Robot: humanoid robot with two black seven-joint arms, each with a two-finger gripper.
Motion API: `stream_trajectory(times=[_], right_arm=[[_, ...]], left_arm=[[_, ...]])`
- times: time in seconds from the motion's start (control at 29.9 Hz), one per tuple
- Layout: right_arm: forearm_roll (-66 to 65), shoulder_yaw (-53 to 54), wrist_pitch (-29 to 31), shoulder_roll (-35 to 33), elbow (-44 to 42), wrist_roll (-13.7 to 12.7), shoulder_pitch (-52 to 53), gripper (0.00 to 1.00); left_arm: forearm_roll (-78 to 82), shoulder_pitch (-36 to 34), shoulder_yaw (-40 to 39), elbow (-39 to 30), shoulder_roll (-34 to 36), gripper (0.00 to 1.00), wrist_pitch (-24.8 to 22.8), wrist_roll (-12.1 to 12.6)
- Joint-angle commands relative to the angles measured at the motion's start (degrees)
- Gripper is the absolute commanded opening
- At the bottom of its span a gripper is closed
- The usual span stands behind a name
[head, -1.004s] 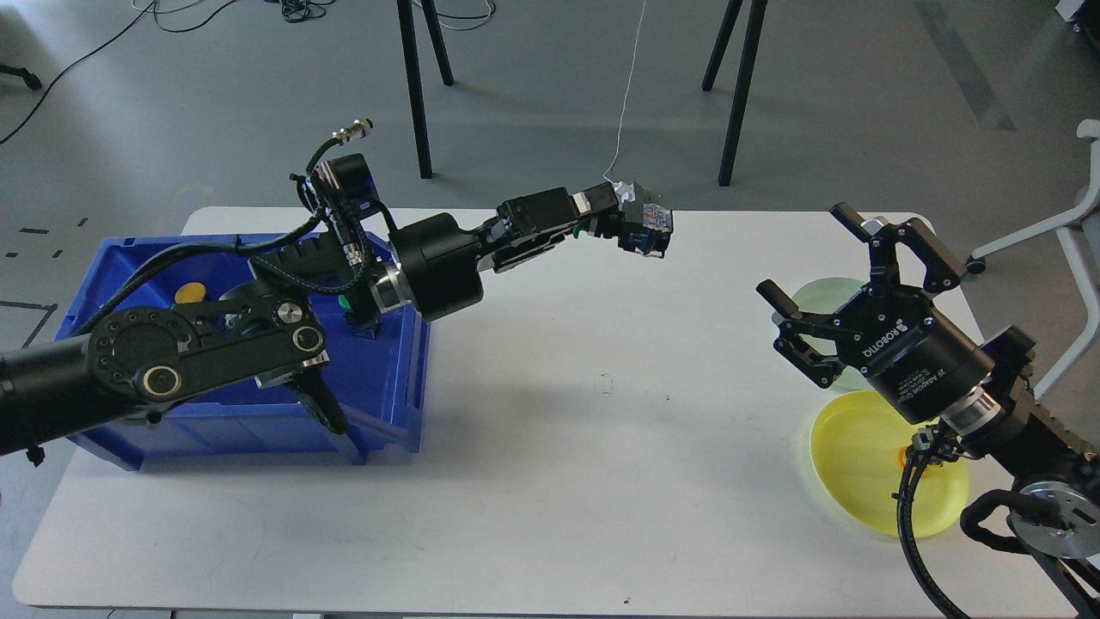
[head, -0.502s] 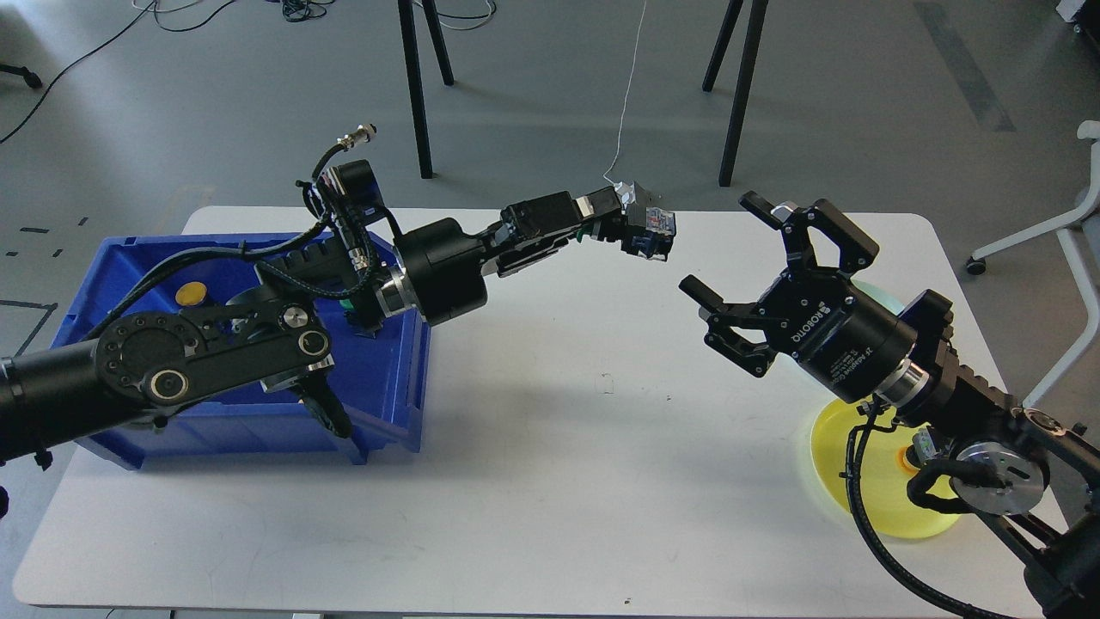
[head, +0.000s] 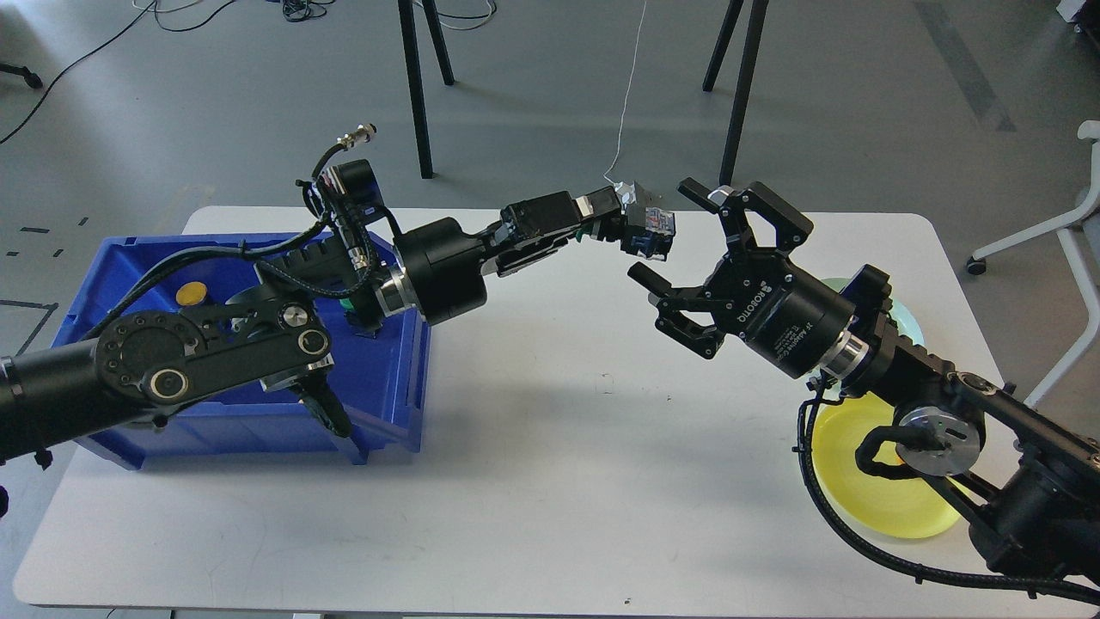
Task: Pass button and place on color plate
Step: 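Close the right gripper on the green button and take it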
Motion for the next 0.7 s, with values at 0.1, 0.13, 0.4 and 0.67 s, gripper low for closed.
stream_trajectory(times=[0.1, 0.13, 0.4, 0.67], right_arm=[[-1.06, -1.21, 0.23, 0.1, 0.08, -0.1, 0.05, 0.13], [-1.06, -1.56, 0.14, 0.01, -0.01, -0.1, 0.05, 0.12], [-0.7, -1.3, -0.12, -0.52, 0.25, -0.01, -0.74, 0.0], [-0.27, -0.95, -0.39, -0.52, 0.25, -0.1, -1.1, 0.0]], left_arm=[[0.0, 0.0, -0.02, 0.18, -0.09, 0.03, 0.1, 0.0], [0.0, 0.0, -0.02, 0.18, -0.09, 0.03, 0.02, 0.0], [0.0, 0.0, 0.07, 0.09, -0.53, 0.08, 0.19, 0.0], [-0.08, 0.09, 0.07, 0.0, -0.53, 0.29, 0.02, 0.0]])
